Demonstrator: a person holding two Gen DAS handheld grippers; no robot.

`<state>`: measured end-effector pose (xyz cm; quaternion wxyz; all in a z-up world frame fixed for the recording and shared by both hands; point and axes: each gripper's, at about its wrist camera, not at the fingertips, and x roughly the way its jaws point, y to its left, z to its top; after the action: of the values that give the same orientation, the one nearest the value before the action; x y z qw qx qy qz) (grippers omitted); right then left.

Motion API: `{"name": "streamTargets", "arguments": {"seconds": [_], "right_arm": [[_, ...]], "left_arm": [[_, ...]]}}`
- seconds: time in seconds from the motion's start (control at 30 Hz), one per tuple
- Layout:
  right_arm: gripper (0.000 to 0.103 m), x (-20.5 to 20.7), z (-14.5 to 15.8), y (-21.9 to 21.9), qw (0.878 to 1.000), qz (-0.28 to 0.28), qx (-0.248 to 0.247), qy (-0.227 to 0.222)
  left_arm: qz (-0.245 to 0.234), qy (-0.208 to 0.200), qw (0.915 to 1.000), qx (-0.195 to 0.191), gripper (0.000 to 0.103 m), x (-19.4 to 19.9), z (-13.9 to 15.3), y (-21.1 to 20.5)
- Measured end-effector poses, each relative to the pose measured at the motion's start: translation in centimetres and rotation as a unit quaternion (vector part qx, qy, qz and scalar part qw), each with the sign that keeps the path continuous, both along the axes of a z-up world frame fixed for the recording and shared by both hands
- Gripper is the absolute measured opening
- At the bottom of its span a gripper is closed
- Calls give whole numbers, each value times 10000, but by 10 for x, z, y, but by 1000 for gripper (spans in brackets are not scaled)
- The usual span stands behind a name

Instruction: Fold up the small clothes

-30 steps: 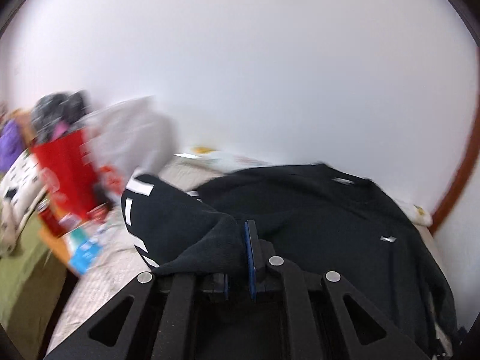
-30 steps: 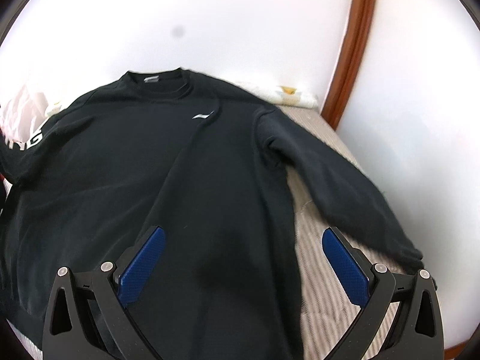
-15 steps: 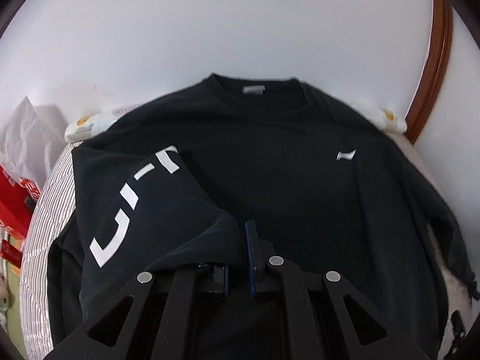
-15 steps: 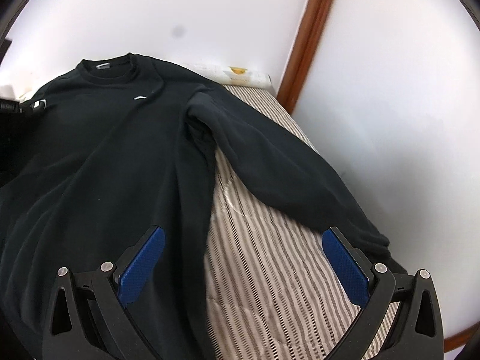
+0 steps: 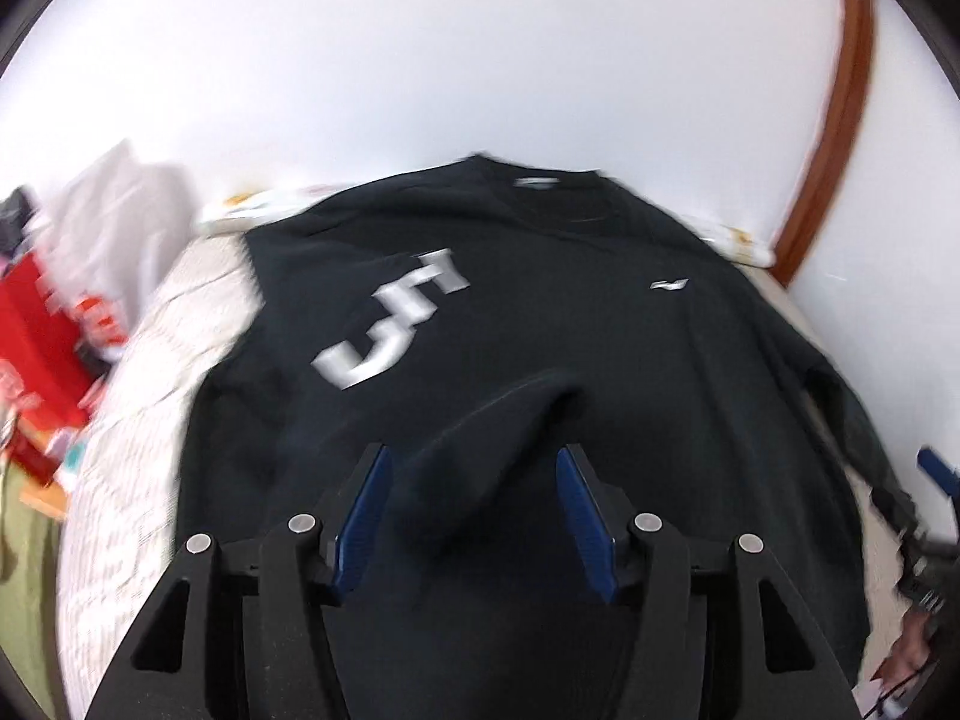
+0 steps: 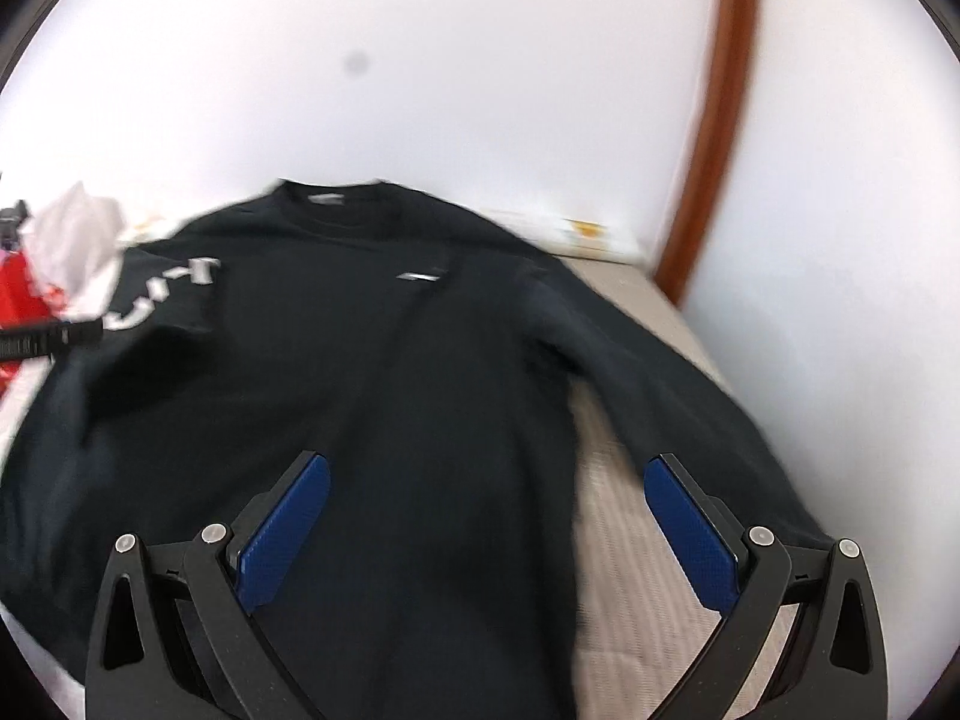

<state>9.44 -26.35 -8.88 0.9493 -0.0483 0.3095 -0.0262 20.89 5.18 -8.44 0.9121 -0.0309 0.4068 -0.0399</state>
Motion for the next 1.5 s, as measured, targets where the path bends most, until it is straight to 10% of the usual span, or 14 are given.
{"name": "streamTargets", "arguments": {"seconds": [0.17, 0.3, 0.87, 0.93, 1.13, 1.5], "right_arm": [[100, 19, 7, 49, 9985, 543, 52, -3], [79, 56, -1, 95, 9945, 997, 46, 305], [82, 110, -43, 261, 9490, 2969, 174, 1046], [59, 113, -53, 272, 9505, 2954, -185, 946], [18, 112, -39, 257, 9447, 3169, -62, 837], [17, 145, 28, 138, 9762, 2045, 722, 96]], "left_arm": [[647, 200, 9973, 282, 55, -28, -20, 60], [912, 469, 9947, 62, 55, -49, -47, 102], [708, 239, 9956, -560, 60, -71, -80, 130], [725, 150, 9962, -456, 60, -73, -81, 127], [720, 175, 9971, -178, 61, -73, -83, 120], [690, 255, 9972, 164, 64, -70, -86, 109]]}}
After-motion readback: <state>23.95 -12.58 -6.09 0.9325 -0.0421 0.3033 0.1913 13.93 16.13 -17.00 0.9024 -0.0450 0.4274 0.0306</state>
